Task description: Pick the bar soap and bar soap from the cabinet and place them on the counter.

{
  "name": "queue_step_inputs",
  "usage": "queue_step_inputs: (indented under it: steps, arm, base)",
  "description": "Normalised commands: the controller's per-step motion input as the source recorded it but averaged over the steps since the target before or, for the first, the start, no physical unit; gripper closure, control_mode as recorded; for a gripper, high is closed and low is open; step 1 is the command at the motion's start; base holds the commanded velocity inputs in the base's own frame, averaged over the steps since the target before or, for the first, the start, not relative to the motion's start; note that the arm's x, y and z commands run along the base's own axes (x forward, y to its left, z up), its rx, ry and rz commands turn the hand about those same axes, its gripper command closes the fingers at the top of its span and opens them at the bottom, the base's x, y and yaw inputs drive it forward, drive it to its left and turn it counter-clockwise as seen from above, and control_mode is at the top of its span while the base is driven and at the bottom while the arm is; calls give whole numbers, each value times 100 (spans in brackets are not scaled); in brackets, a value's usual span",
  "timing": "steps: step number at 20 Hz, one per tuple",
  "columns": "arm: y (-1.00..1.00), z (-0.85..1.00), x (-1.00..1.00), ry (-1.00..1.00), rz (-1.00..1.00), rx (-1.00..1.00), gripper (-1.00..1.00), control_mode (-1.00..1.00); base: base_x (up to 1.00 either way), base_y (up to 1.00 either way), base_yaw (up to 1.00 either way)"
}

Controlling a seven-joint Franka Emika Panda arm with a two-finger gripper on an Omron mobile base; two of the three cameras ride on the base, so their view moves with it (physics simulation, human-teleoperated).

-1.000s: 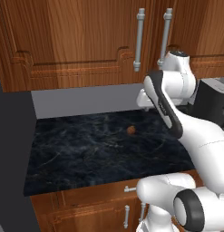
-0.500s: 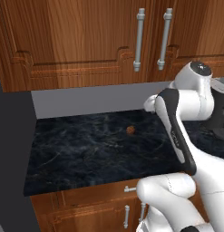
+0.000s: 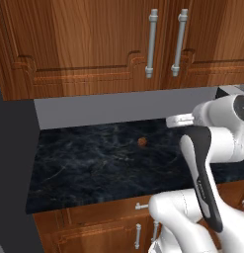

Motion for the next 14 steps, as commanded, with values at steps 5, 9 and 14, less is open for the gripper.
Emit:
queue_step_inputs:
  steps: [5, 9, 14]
  arm:
    - [-6, 30, -32, -30, 0, 0, -100, -100]
    - [-2, 34, -14, -26, 0, 0, -100, -100]
    - [-1, 33, -5, -20, 0, 0, -100, -100]
  base:
    - [0, 0, 0]
    - [0, 0, 0]
    - [0, 0, 0]
